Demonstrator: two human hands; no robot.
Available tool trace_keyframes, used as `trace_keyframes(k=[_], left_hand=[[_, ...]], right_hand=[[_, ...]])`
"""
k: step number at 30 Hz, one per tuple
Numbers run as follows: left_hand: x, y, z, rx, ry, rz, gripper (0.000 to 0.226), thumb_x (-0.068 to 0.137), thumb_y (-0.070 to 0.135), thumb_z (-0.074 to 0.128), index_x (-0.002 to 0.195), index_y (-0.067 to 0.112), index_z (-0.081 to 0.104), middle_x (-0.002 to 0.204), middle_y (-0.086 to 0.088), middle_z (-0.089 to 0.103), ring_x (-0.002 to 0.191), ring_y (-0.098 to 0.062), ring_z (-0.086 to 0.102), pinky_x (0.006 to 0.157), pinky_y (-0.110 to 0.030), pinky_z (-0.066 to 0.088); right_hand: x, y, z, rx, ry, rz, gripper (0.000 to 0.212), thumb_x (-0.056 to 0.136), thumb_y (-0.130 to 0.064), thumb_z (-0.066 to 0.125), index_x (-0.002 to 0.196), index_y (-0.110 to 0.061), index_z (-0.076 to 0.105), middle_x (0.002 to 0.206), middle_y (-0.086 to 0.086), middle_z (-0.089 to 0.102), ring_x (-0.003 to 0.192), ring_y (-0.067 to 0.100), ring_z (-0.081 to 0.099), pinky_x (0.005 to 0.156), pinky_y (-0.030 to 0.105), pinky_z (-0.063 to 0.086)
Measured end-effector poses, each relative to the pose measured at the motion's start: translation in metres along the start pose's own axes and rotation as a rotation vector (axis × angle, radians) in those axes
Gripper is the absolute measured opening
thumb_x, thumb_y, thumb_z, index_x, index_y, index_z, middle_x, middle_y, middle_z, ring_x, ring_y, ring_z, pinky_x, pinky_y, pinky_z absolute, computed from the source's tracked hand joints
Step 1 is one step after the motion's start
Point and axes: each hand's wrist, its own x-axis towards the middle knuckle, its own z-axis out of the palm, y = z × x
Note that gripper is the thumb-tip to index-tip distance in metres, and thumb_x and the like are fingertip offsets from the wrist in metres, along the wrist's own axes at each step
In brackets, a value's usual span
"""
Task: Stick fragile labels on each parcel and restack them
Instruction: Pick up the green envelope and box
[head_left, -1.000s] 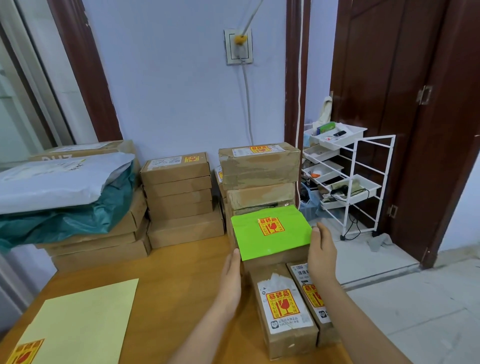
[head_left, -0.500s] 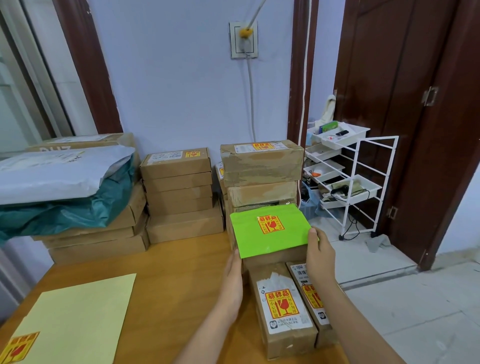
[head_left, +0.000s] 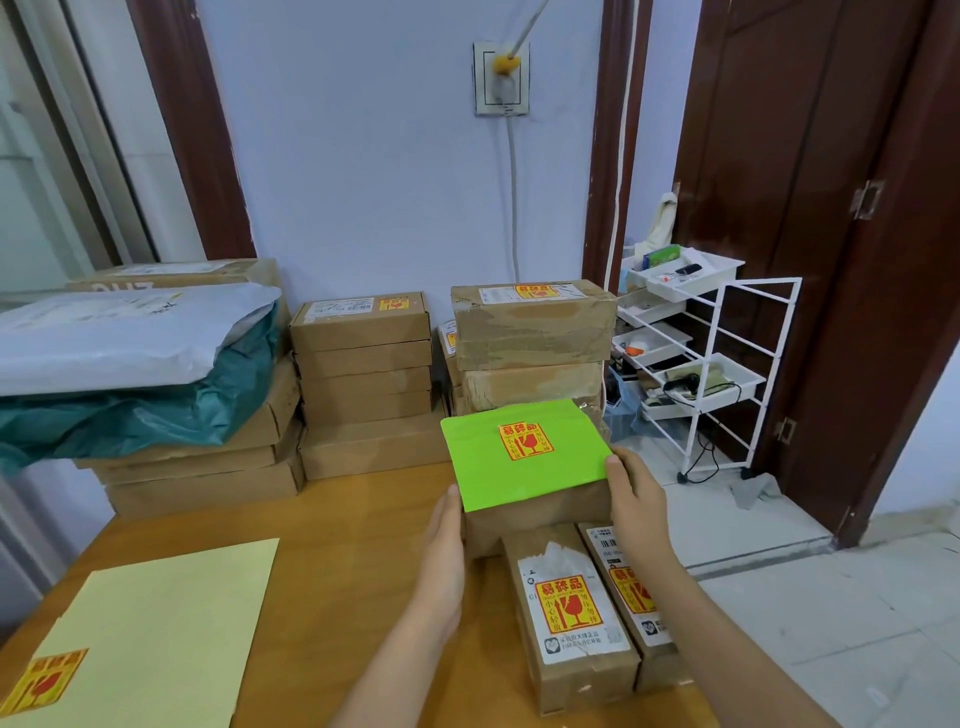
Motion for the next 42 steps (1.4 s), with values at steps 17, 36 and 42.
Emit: trace_keyframes(k=[17, 36, 42], left_hand=[[0.0, 0.028, -0.093, -0.092, 0.293, 0.029, 0.044, 0.099, 0.046, 0.036, 0.133, 0.022, 0.052, 0.131, 0.004, 0.054, 0.121, -0.013, 0.047, 0.112, -0.043, 0.031], [0.019, 0.029, -0.168, 0.023, 0.464, 0.051, 0.048, 0.101, 0.043, 0.032, 0.08, 0.011, 0.062, 0.083, -0.006, 0.065, 0.081, -0.021, 0.057, 0.068, -0.03, 0.04], [0.054, 0.037, -0.19, 0.149, 0.38, 0.133, 0.034, 0.102, 0.031, 0.038, 0.099, 0.008, 0.063, 0.104, -0.011, 0.067, 0.1, -0.025, 0.06, 0.086, -0.035, 0.043]], right_hand=[[-0.028, -0.052, 0.09, -0.061, -0.276, 0.031, 0.023, 0.101, -0.031, 0.04, 0.107, -0.018, 0.057, 0.095, -0.005, 0.06, 0.089, 0.011, 0.054, 0.068, 0.024, 0.038], [-0.017, -0.044, 0.119, -0.087, -0.284, 0.073, 0.049, 0.1, -0.048, 0.029, 0.089, -0.019, 0.067, 0.096, 0.006, 0.07, 0.096, 0.022, 0.063, 0.086, 0.036, 0.046], [0.028, -0.059, 0.135, -0.143, -0.324, -0.044, 0.031, 0.097, -0.015, 0.044, 0.073, -0.023, 0.062, 0.079, -0.001, 0.065, 0.085, 0.023, 0.061, 0.086, 0.04, 0.048]])
